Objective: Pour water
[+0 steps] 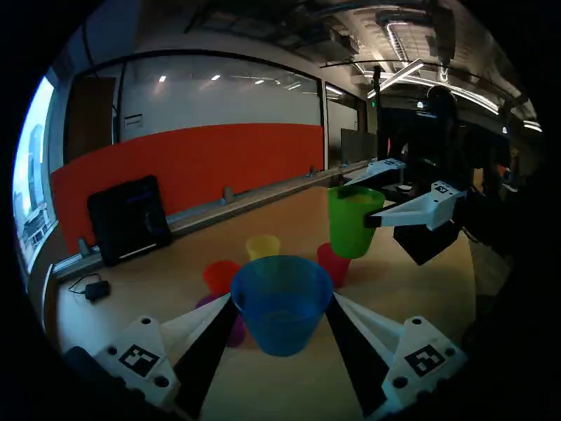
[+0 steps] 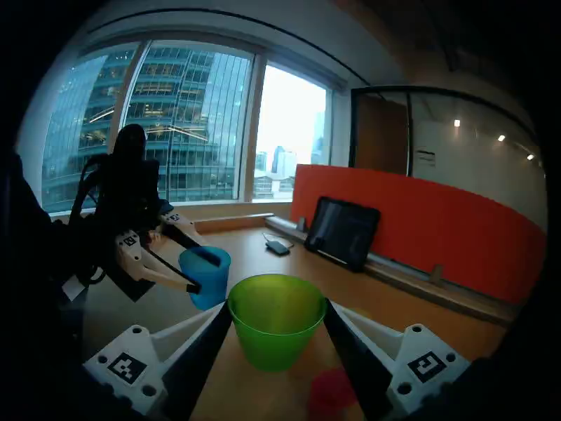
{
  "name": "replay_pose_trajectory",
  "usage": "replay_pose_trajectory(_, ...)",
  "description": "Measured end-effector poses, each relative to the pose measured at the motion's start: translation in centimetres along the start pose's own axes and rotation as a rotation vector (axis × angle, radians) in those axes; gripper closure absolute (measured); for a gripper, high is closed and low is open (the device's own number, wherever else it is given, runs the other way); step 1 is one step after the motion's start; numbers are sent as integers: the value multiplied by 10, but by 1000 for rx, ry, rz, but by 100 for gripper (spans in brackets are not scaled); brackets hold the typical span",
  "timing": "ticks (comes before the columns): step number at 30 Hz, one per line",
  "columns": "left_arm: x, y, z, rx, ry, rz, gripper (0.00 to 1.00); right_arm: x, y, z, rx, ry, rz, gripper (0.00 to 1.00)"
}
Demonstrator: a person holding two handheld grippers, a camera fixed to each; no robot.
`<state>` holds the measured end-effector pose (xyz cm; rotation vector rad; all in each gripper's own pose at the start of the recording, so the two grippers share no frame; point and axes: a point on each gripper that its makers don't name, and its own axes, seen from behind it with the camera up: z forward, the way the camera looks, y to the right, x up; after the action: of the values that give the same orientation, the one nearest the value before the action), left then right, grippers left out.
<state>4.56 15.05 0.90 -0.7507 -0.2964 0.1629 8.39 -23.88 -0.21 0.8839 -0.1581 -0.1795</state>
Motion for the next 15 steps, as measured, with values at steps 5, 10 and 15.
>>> replay_pose_trajectory(5, 7, 1, 1, -4, 16, 1, 15, 14, 4, 0, -18, 45, -7, 5)
replay_pose_trajectory(10, 16, 0, 2, -3, 33, -1, 15, 25, 8, -1, -32, 78, -16, 5)
replay_pose_trajectory(15, 22, -2, 4, -2, 45, -4, 14, 28, 10, -2, -34, 86, -15, 5)
